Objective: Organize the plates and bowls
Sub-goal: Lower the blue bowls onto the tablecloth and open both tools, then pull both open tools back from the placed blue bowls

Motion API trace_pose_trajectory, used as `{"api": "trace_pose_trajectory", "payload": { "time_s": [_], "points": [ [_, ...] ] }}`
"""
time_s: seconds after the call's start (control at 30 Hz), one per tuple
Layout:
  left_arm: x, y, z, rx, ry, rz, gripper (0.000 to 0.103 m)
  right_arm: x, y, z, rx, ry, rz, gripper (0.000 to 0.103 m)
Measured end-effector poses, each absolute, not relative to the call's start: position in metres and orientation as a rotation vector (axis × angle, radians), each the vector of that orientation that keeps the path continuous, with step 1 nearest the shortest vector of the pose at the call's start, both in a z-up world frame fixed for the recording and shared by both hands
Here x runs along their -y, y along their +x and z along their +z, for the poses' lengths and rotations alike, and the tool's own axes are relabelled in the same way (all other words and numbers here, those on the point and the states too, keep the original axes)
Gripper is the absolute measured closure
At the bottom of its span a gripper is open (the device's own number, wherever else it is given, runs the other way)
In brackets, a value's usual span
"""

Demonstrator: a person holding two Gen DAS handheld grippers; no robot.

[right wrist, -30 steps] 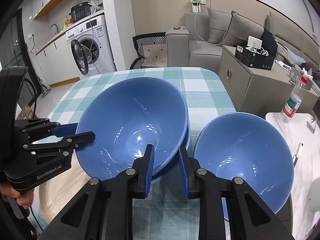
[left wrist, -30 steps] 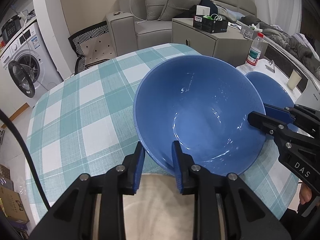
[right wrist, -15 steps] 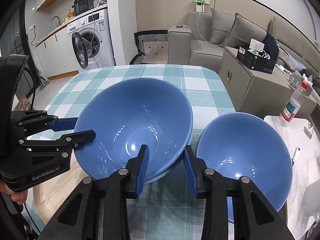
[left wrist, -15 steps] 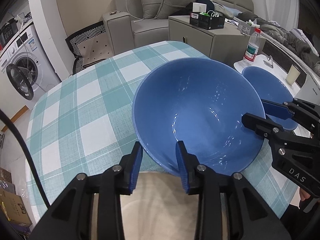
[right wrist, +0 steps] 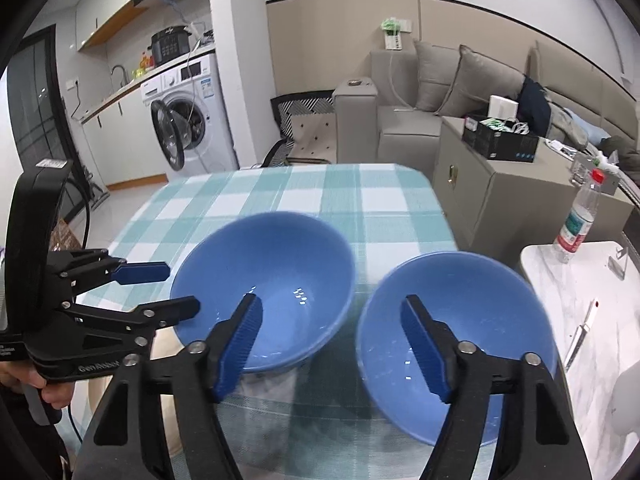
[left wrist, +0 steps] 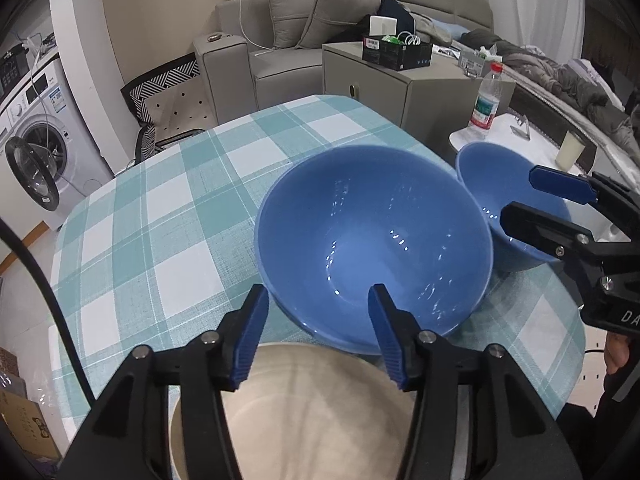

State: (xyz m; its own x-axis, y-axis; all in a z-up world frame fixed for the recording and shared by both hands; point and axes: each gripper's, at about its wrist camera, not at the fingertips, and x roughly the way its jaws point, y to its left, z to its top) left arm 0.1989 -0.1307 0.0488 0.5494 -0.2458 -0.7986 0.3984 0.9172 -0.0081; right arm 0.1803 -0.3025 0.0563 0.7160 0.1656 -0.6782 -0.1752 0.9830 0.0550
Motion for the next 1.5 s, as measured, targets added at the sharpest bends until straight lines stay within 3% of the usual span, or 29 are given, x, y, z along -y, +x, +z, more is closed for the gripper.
{"api": "trace_pose_trajectory", "payload": {
  "time_s": [0.17, 0.2, 0.27, 0.8, 1.5],
  "points": [
    [0.134, 0.195, 0.061, -0.867, 0.155, -0.372, 0.01, 0.321, 0.173, 0.068, -0.727, 0.01, 0.156, 0.009],
    [0.134, 0.195, 0.064, -0.863, 0.144, -0.379, 0.008, 0.327, 0.17, 0.07, -0.72, 0.019, 0.149, 0.002],
    [0.136, 0.195, 0.068, -0.864, 0.12, -0.401, 0.005, 0.336, 0.167, 0.074, -0.713, 0.026, 0.136, 0.001],
    [0.188, 0.179, 0.082, -0.835, 0.077, -0.467, 0.001, 0.412, 0.143, 0.083, -0.674, 0.143, 0.05, 0.001],
    [0.269, 0.171, 0.061, -0.91, 0.125, -0.526, 0.001, 0.463, 0.145, 0.07, -0.699, 0.267, 0.01, 0.001]
  ]
}}
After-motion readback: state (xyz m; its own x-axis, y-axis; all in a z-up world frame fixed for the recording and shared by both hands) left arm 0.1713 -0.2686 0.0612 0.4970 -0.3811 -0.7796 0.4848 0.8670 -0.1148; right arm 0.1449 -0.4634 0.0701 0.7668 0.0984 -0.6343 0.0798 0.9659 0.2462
